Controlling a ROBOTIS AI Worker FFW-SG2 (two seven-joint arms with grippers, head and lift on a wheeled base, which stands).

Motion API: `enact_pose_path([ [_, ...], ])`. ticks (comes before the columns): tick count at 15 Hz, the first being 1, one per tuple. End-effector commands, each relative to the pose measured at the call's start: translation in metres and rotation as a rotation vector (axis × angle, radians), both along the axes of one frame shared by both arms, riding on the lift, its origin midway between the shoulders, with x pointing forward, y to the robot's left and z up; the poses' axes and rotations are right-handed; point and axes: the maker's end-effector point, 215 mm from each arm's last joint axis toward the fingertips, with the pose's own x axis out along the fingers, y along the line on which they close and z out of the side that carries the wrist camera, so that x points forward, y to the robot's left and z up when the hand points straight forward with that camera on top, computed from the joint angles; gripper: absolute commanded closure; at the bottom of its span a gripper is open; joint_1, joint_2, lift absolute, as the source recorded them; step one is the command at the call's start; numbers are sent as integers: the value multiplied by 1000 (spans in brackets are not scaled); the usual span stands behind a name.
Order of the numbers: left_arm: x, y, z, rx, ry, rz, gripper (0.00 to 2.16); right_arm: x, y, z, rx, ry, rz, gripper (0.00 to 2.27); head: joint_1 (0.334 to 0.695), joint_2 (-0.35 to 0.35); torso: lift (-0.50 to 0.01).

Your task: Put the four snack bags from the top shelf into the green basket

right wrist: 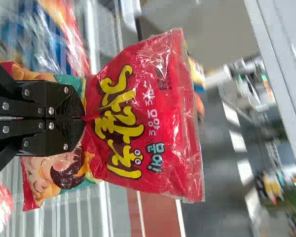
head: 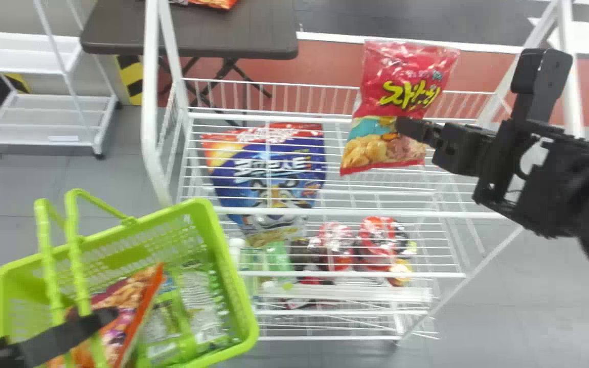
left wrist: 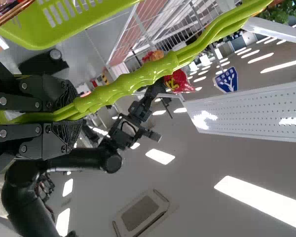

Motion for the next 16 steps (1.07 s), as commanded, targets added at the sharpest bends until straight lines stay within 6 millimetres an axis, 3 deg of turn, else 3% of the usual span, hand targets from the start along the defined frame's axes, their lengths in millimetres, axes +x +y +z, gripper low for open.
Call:
enact_pose_path([
  [1, 1, -1, 4, -3, -13, -7, 2148, -43, 87, -8, 61, 83, 217, 2250, 695, 45, 0],
  [5, 8, -6, 16, 12, -48, -24, 2148, -95, 198, -2, 106, 117, 485, 2250, 695, 219, 0],
  [8, 10, -10, 17, 9, -55, -29, 2148, -129, 255, 10, 156, 132, 630, 2250, 695, 350, 0],
  [12, 27, -12, 26, 10, -89, -21, 2148, -152, 280, 3, 216, 206, 714, 2250, 695, 350, 0],
  [16, 31, -13, 30, 6, -103, -18, 2148, -185, 275, -43, 168, 384, 778, 2246, 695, 350, 0],
])
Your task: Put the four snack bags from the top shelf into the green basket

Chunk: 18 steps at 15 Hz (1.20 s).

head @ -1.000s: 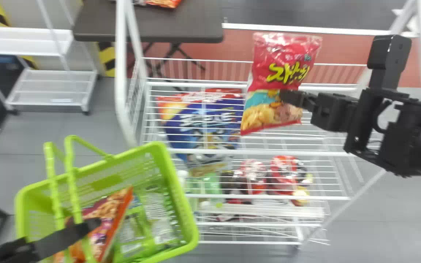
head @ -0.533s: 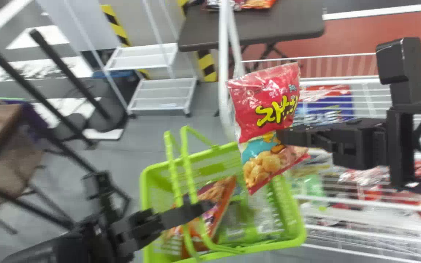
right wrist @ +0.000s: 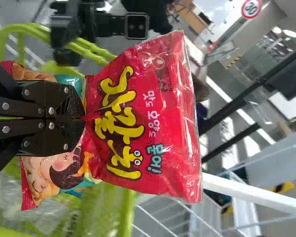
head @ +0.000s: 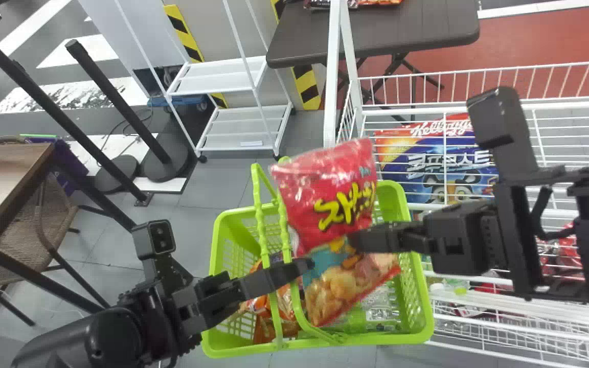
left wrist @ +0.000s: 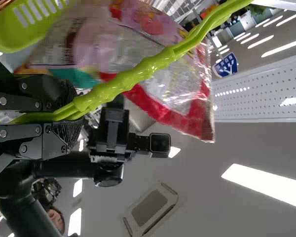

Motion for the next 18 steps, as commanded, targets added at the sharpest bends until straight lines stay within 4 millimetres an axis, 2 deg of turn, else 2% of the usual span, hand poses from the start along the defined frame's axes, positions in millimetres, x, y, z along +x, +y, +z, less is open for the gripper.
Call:
enact_pose_path([
  [1, -1, -1, 3, -11, -7, -5, 2148, -14, -7, -30, -69, 81, 34, 2240, 695, 350, 0],
  [2, -1, -1, 3, -13, -5, -5, 2148, -13, -10, -37, -82, 101, 35, 2044, 695, 350, 0],
  [3, -1, -1, 3, -15, 1, -5, 2148, -7, -13, -40, -97, 102, 23, 1470, 695, 350, 0],
  [4, -1, -1, 2, -17, 6, -6, 2148, -2, -17, -44, -117, 96, 10, 458, 695, 350, 0],
  [5, -1, -1, 2, -17, 8, -6, 2148, 2, -21, -47, -131, 91, -3, -2, 695, 350, 0],
  [8, -4, -1, 0, -18, 17, -6, 2148, 9, -29, -35, -81, 99, -17, 33, 695, 350, 0],
  [11, -6, -1, -3, -21, 25, -2, 2148, 19, -40, -8, 30, 111, -30, 33, 695, 350, 0],
  [13, -9, 1, -4, -24, 32, 1, 2148, 24, -60, -5, 86, 138, -76, 33, 695, 350, 0],
  [14, -10, 2, -4, -28, 36, 3, 2148, 32, -78, -2, 129, 142, -128, 33, 695, 350, 0],
  [15, -12, 3, -5, -30, 39, 7, 2148, 50, -100, 2, 159, 107, -208, 36, 695, 350, 0],
  [17, -16, 4, -7, -36, 52, 8, 2148, 76, -151, -19, 161, 71, -375, 36, 695, 350, 0],
  [18, -17, 4, -8, -38, 54, 7, 2148, 91, -177, -28, 153, 14, -469, 36, 695, 325, 0],
])
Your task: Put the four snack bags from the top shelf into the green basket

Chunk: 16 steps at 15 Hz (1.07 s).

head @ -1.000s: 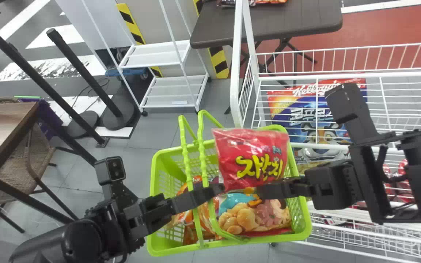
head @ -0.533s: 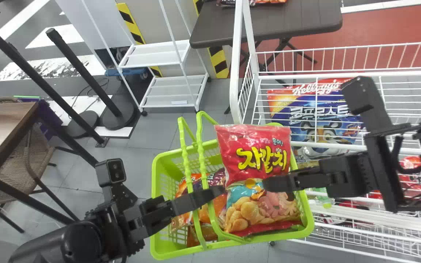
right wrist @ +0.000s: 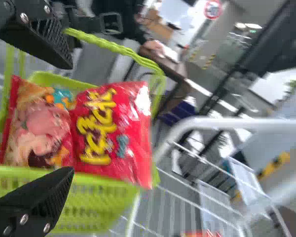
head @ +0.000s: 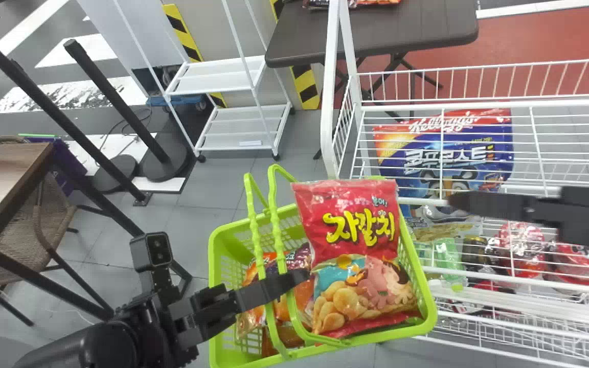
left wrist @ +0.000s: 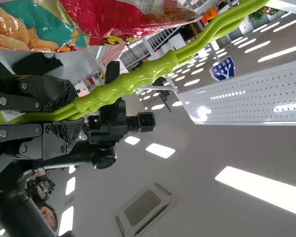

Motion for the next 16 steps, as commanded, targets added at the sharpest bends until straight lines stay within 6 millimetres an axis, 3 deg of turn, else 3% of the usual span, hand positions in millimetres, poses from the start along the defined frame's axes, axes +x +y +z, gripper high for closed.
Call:
enact_pose_path([
  [1, -5, 0, 0, -11, 7, -6, 2148, 43, -79, -25, -106, -147, -288, 36, 695, 286, 0],
  [3, -6, 1, 0, -6, 8, -6, 2148, 72, -150, 3, -252, -488, -546, 36, 695, 197, 0],
  [4, -7, 4, -1, -2, 17, 0, 2148, 71, -168, 19, -328, -622, -616, 36, 695, 143, 0],
  [6, -13, 7, 0, 15, 22, 7, 2148, 59, -183, 28, -463, -771, -696, 36, 695, 16, 0],
  [7, -16, 10, 0, 25, 23, 14, 2148, 54, -189, 24, -490, -787, -719, 36, 695, -6, 0],
  [10, -26, 17, 0, 46, 28, 33, 2148, 44, -203, -5, -524, -758, -750, 39, 695, -26, 0],
  [16, -37, 10, 1, 59, 34, 20, 2148, 30, -207, -16, -548, -758, -768, 53, 695, -51, 0],
])
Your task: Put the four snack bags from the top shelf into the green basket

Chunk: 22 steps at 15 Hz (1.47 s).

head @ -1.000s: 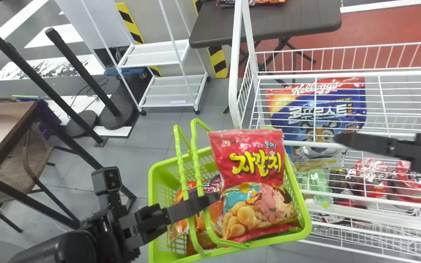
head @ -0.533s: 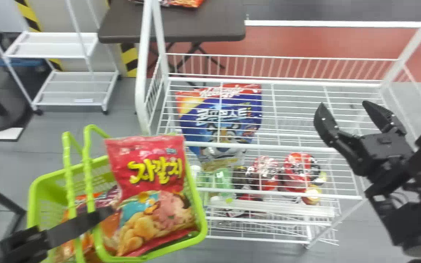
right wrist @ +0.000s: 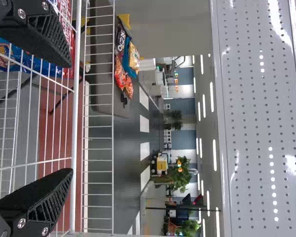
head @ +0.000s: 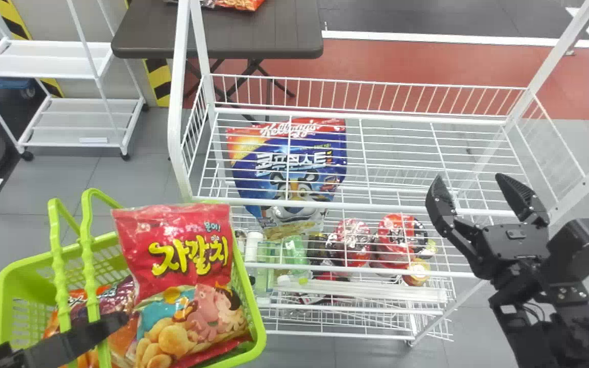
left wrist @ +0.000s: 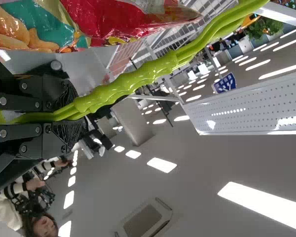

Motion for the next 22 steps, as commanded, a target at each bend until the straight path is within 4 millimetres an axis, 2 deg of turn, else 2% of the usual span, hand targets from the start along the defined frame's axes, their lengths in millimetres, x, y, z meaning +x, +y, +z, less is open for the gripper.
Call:
enact_pose_path([
  [1, -2, -3, 2, -5, -6, -12, 2148, -3, 2, -3, 1, 6, 3, 56, 695, -52, 0],
  [12, -4, -5, 0, 2, 10, -32, 2148, -3, 20, -5, -15, 11, 20, 73, 695, -36, 0],
  [16, -2, -6, -1, 3, 11, -40, 2148, -4, 26, -11, -18, 29, 25, 76, 695, -25, 0],
  [22, 1, -6, -2, -2, 12, -43, 2148, -2, 28, -13, -17, 39, 21, 80, 695, -17, 0],
])
